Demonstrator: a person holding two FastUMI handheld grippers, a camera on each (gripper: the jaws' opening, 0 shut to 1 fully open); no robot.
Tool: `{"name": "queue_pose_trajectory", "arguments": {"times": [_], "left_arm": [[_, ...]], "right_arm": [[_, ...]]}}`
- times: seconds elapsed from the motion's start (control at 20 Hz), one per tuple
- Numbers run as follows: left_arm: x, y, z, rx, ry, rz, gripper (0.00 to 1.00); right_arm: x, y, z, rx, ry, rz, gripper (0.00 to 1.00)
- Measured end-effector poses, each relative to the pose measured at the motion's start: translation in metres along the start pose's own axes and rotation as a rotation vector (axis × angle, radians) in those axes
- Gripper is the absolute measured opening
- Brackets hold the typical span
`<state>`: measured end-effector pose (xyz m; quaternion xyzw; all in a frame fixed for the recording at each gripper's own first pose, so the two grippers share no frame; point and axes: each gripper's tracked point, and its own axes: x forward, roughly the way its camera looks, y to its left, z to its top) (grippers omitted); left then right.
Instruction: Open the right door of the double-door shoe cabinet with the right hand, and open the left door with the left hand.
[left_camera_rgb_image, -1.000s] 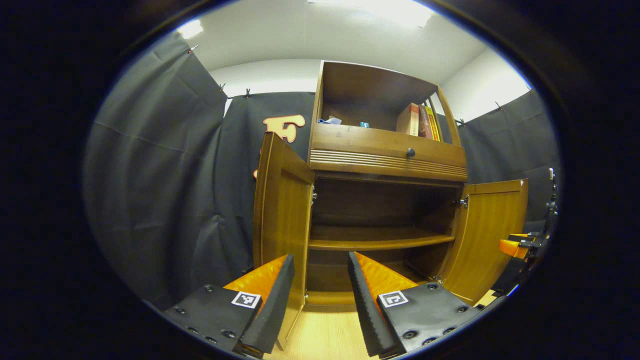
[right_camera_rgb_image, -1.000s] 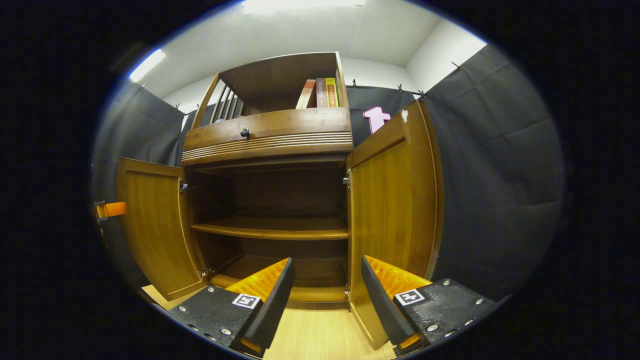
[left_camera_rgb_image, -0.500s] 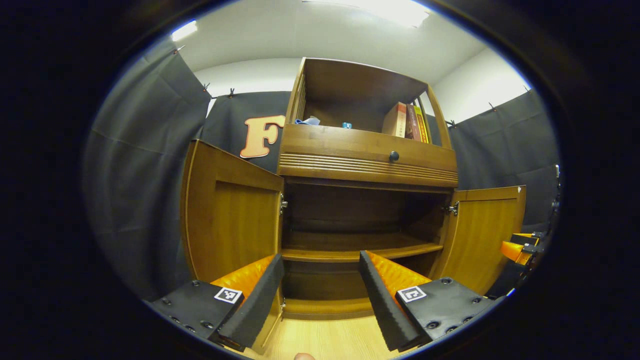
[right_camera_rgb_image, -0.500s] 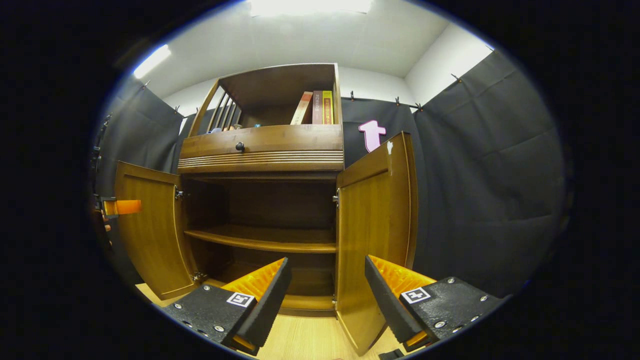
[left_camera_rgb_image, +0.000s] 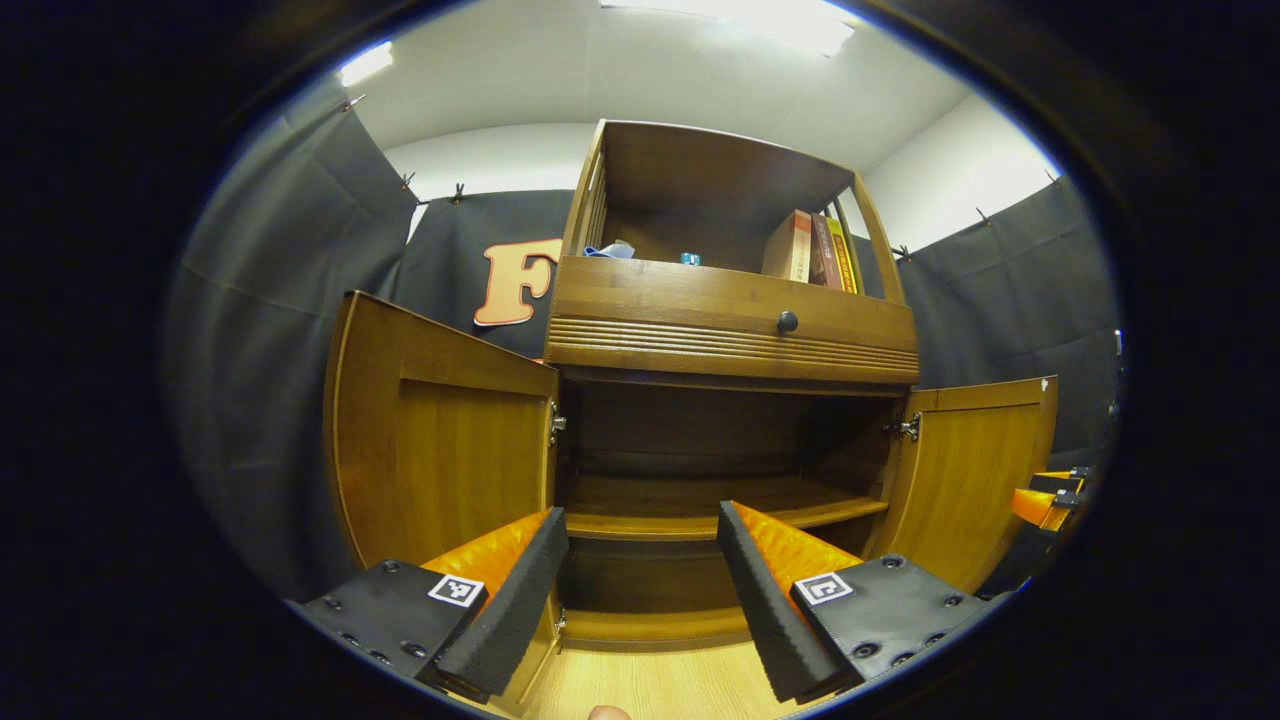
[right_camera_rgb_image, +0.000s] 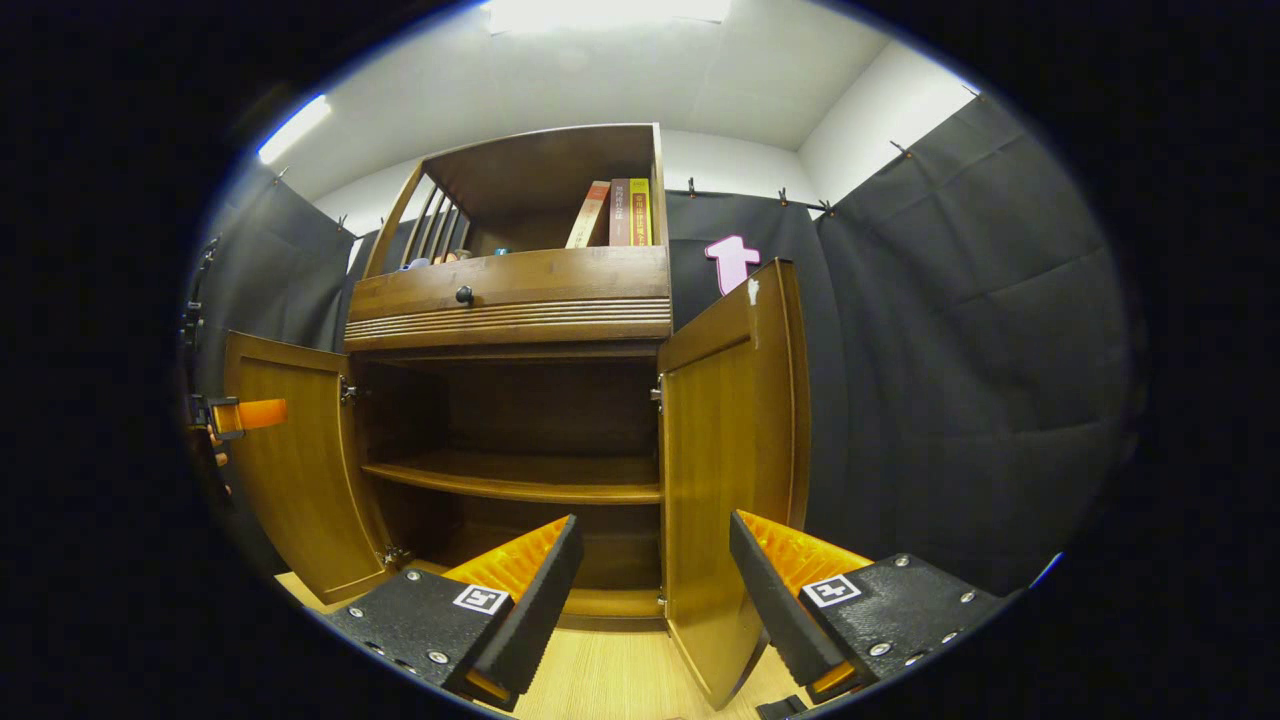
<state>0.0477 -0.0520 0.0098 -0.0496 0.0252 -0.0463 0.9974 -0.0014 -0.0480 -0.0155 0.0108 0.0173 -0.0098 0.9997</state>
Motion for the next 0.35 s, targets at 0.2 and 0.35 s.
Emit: {"name": "queue_pose_trajectory", "arguments": {"times": [0.2,0.35], "left_arm": [[0.006,-0.012,-0.007,-0.03,0.023,-0.042,0.97],[0.007,-0.014,-0.011,-0.03,0.034,-0.046,0.96]], "right_arm": [[-0.007,-0.006,0.012,0.014,-0.028,-0.013,0.91],[-0.011,-0.006,0.017,0.007,-0.035,-0.014,1.0]]}}
